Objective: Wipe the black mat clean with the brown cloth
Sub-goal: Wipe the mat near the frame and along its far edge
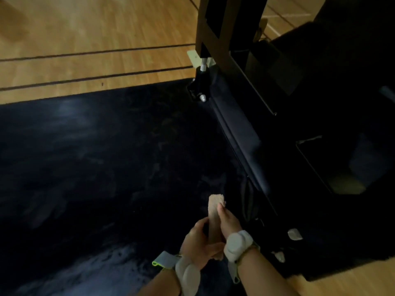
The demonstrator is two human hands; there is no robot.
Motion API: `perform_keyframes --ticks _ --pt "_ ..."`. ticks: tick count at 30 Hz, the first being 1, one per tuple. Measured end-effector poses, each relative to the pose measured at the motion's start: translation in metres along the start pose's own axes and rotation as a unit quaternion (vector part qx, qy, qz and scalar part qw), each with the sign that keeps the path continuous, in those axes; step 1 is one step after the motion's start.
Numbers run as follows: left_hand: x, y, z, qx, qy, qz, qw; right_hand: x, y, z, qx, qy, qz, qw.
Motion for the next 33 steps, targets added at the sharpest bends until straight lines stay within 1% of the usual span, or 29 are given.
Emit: perform_keyframes --ticks 1,2,3,5,6,7,8,9,10,12,13,16,17,18,20,23,25,28,29,31,32,33 --pt "-0.001 -0.006 0.015 -0.001 -0.031 0.034 0.999 0.01 0.006 0.014 -0.003 0.026 -0.006 1.0" --pt "-0.003 -0.012 0.028 0.006 -0.07 0.096 0.993 0.022 0.011 0.025 -0.004 0.055 -0.001 0.998" --pt "-0.004 -0.02 0.039 0.027 -0.11 0.178 0.978 0.037 0.015 0.036 -0.007 0.092 0.004 0.996" --pt "0.009 -0.041 0.061 0.082 -0.164 0.332 0.925 0.073 0.018 0.058 -0.008 0.178 -0.032 0.983" --pt "0.022 -0.055 0.08 0.092 -0.161 0.39 0.902 0.092 0.022 0.073 -0.018 0.213 -0.063 0.975" --pt "0.042 -0.062 0.097 0.085 -0.13 0.44 0.885 0.107 0.022 0.09 -0.029 0.238 -0.098 0.966" --pt "0.063 -0.064 0.108 0.078 -0.082 0.495 0.862 0.118 0.017 0.102 -0.036 0.254 -0.136 0.957" --pt "0.087 -0.063 0.12 0.065 -0.012 0.54 0.839 0.127 0.012 0.114 -0.036 0.263 -0.166 0.95" --pt "0.109 -0.055 0.133 0.035 0.071 0.573 0.815 0.133 0.007 0.127 -0.026 0.268 -0.187 0.945" --pt "0.144 -0.042 0.153 0.004 0.171 0.588 0.791 0.134 -0.006 0.147 0.011 0.259 -0.207 0.943" --pt "0.158 -0.035 0.166 0.003 0.199 0.589 0.783 0.133 -0.015 0.156 0.032 0.259 -0.226 0.938" --pt "0.192 -0.011 0.201 0.002 0.255 0.563 0.786 0.135 -0.053 0.179 0.106 0.292 -0.325 0.893" --pt "0.202 -0.002 0.21 -0.005 0.279 0.56 0.78 0.136 -0.067 0.184 0.127 0.303 -0.356 0.875" --pt "0.212 0.007 0.218 -0.001 0.297 0.561 0.773 0.138 -0.08 0.188 0.138 0.312 -0.375 0.862" --pt "0.228 0.021 0.233 0.016 0.32 0.561 0.763 0.148 -0.097 0.203 0.133 0.326 -0.399 0.847" --pt "0.245 0.016 0.255 0.061 0.316 0.583 0.746 0.151 -0.109 0.223 0.12 0.335 -0.448 0.82" --pt "0.248 0.01 0.258 0.076 0.308 0.597 0.737 0.149 -0.109 0.237 0.107 0.337 -0.454 0.818" --pt "0.25 0.006 0.258 0.072 0.311 0.594 0.739 0.145 -0.11 0.247 0.131 0.349 -0.392 0.841" --pt "0.25 0.008 0.258 0.066 0.312 0.591 0.741 0.145 -0.112 0.245 0.14 0.366 -0.377 0.839" --pt "0.249 0.011 0.259 0.059 0.312 0.591 0.742 0.139 -0.11 0.242 0.127 0.39 -0.382 0.828" --pt "0.249 0.011 0.258 0.059 0.311 0.593 0.74 0.135 -0.104 0.245 0.11 0.377 -0.37 0.842" --pt "0.248 0.01 0.259 0.06 0.308 0.595 0.74 0.125 -0.103 0.247 0.113 0.351 -0.355 0.859"
Point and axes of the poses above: each hand's wrist, its own z-axis towards the middle knuckle, its own x-axis out of the back of the hand, y = z × x, the point moved 9 cm from there along z, towards the middle knuckle, and after that the axes turned 13 degrees about -y, right-handed, at the moved point
